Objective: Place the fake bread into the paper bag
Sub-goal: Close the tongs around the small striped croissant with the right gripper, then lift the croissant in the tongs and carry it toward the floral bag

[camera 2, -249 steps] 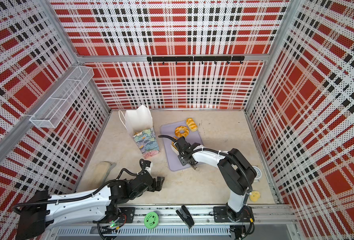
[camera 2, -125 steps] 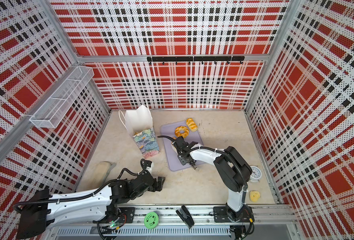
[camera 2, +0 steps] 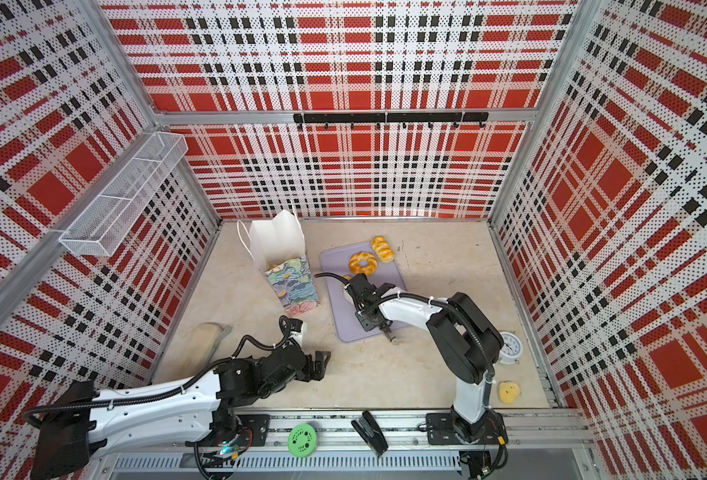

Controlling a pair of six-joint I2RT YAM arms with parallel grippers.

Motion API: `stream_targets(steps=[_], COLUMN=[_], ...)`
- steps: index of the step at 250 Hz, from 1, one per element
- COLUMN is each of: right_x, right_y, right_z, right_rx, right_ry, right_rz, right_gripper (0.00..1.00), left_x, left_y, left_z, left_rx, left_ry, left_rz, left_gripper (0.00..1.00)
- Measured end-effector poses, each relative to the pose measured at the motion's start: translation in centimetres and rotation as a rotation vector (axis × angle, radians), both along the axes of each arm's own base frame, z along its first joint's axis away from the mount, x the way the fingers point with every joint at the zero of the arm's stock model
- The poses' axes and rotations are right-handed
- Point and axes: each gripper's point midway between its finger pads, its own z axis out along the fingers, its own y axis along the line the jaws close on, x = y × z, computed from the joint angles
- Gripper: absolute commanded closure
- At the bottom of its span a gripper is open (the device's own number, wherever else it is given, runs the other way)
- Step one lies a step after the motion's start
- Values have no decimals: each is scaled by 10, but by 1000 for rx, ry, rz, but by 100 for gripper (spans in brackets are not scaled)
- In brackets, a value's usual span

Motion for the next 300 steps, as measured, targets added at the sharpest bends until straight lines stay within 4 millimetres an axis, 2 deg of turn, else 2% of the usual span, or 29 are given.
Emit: stream_targets(steps=[175,266,300], right_x=[-22,-43,-50], right_y=[-6,15,21], right_z=[41,55,66], right_rx=[139,183,209], right_ry=[-49,-58,-72], right_rz=[2,61,81], right_gripper=[63,63,63], left_x=[-1,-8,-9], left_y=[10,8,7], left_z=[29,32,42], left_rx=[-71,-57,-69], left_ry=[-63,-82,-103], left_rz=[4,-29,-33], left_gripper=[1,1,1])
